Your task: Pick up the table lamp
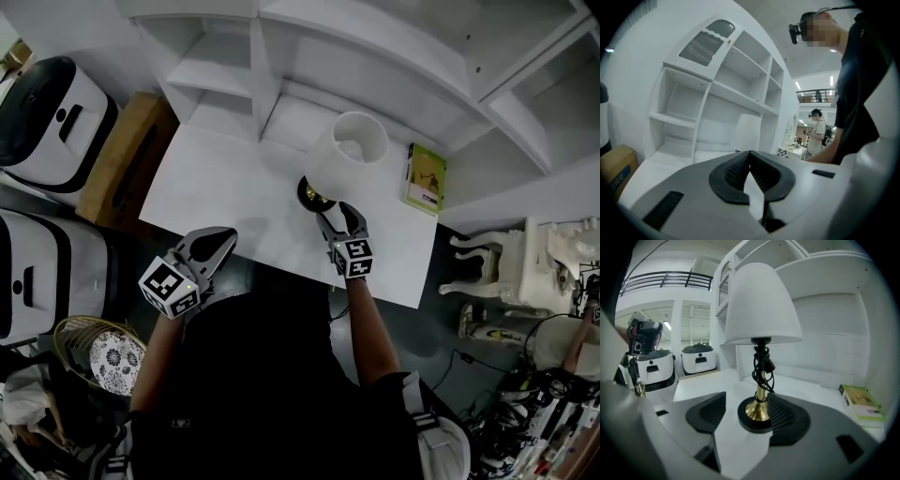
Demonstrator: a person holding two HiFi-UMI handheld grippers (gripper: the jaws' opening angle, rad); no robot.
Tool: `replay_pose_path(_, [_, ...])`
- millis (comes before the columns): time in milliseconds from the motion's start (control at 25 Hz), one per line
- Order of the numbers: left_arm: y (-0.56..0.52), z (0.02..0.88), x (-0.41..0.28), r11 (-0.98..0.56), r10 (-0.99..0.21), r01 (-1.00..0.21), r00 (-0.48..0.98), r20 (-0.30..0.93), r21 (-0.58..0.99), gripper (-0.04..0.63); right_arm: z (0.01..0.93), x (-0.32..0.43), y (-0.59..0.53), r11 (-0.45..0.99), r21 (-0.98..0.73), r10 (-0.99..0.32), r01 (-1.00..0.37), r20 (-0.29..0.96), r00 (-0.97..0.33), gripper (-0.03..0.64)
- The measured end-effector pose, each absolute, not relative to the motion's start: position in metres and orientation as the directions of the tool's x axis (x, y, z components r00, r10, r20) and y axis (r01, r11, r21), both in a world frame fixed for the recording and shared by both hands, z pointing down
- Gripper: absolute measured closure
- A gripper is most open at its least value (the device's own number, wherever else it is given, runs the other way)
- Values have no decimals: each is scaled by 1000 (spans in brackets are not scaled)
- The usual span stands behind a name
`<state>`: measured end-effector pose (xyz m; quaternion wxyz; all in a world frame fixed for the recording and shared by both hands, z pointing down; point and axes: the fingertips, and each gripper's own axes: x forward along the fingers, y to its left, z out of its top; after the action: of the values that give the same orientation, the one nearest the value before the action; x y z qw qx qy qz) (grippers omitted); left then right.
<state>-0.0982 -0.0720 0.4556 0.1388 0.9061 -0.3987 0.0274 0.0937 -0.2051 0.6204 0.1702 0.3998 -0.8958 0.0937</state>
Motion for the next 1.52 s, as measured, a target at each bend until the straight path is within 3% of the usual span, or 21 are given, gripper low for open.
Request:
replay_pose_path(1200, [-62,468,-114,-496,-791,-835,548,271,239,584,644,57,-309,666,63,-722,-743,307,-621,349])
replay_pose_path(1400, [-61,467,-124,-466,-807,-851,521,278,240,584,647,53,-313,655,60,-733,-753,293,-614,468])
replay_pose_path(1520, [-60,466,-130,-455,-813,-854,513,273,250,584,647,50,-312,653,51,-733,-756,292,-614,494])
